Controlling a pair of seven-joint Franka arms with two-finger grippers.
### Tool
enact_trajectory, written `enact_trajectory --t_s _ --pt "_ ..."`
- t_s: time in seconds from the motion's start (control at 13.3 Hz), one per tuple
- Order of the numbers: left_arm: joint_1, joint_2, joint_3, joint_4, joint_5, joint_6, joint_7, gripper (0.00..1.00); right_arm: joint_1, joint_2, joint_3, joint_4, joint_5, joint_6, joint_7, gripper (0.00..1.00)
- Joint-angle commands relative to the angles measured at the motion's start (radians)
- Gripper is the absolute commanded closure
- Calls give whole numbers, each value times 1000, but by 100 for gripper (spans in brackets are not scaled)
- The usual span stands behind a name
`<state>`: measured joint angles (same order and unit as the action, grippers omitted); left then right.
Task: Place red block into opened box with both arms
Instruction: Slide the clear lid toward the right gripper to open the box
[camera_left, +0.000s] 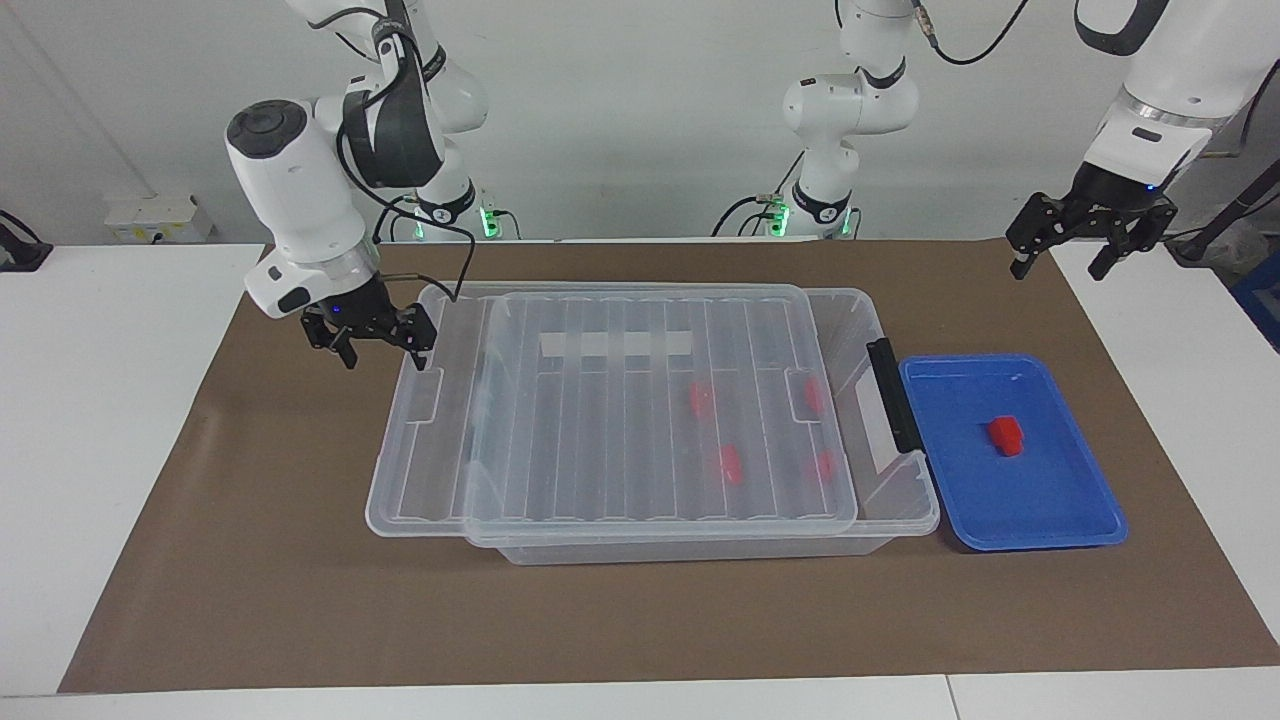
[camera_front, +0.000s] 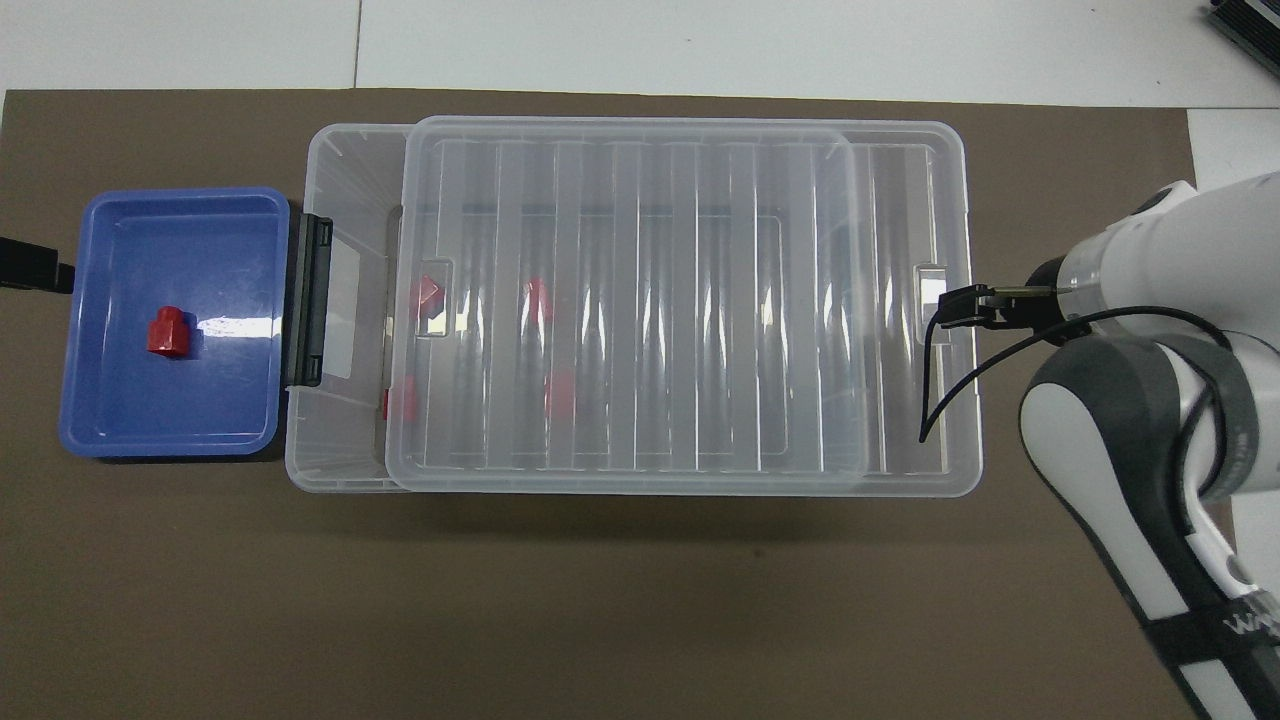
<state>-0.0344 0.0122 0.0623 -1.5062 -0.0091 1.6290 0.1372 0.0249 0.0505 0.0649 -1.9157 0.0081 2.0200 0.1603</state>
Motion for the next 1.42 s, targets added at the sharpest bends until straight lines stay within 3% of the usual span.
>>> enact_trajectory --t_s 0.0,1.35 --pt "-5 -26 7 -28 -8 -4 -5 0 -10 -18 0 -36 12 17 -31 1" --pt "-5 -26 7 -28 -8 -6 -5 0 -140 -12 -5 -60 -68 63 -288 1"
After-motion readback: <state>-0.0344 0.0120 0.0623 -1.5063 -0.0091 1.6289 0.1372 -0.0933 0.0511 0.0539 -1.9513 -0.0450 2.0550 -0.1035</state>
